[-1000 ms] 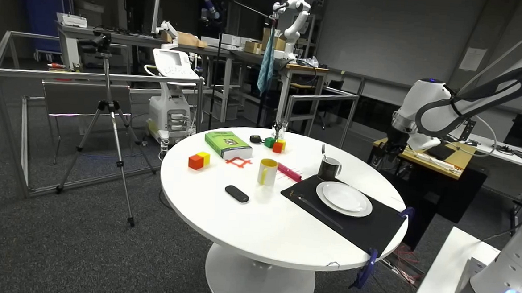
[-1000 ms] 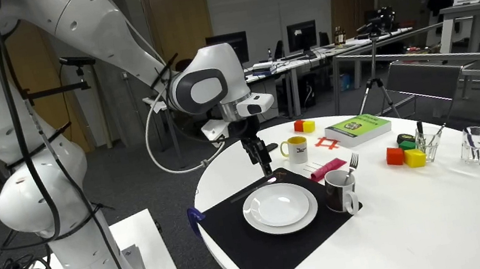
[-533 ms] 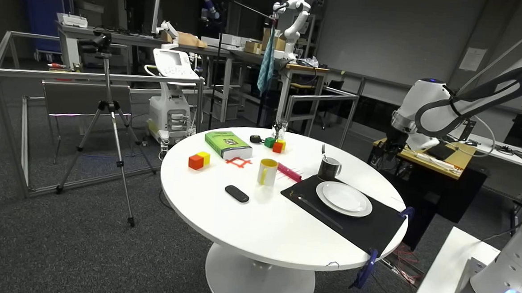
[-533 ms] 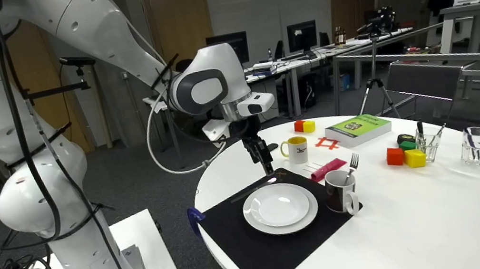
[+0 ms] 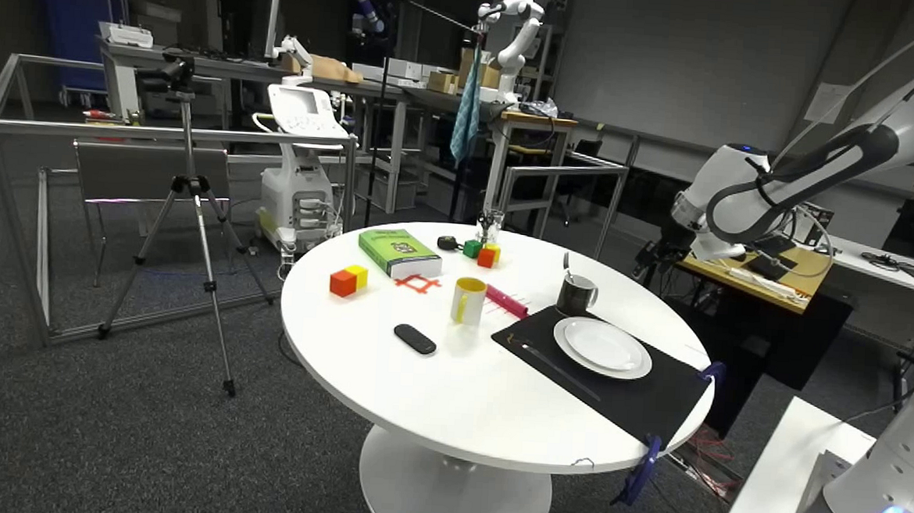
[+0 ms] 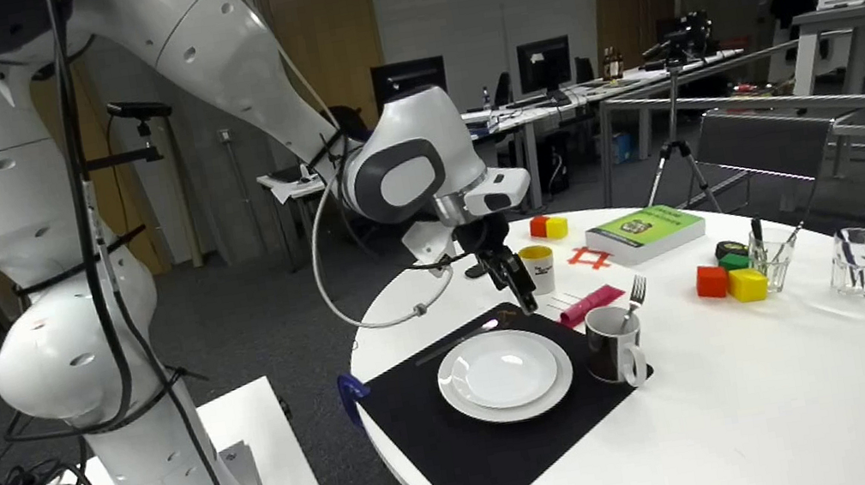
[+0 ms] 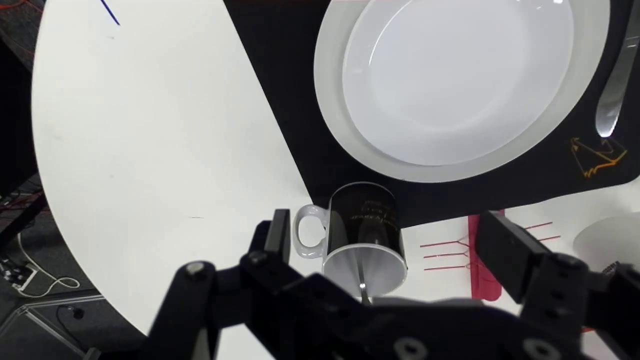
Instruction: Take the fork out of the cup then move the cup off of the table mat
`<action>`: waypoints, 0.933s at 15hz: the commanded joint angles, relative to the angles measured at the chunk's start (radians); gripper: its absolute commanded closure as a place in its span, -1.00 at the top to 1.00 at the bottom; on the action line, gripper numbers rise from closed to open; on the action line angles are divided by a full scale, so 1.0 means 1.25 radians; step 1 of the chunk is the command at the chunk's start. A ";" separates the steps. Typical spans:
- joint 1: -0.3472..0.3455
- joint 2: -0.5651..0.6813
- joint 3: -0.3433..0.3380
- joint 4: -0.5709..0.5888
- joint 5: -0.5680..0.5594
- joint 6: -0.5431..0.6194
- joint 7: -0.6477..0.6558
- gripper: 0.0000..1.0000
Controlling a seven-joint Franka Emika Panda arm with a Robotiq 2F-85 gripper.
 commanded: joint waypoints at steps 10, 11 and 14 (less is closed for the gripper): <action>-0.022 0.244 0.016 0.259 0.220 -0.003 -0.417 1.00; -0.025 0.260 0.016 0.275 0.216 -0.002 -0.424 1.00; -0.033 0.303 0.013 0.313 0.199 0.000 -0.420 1.00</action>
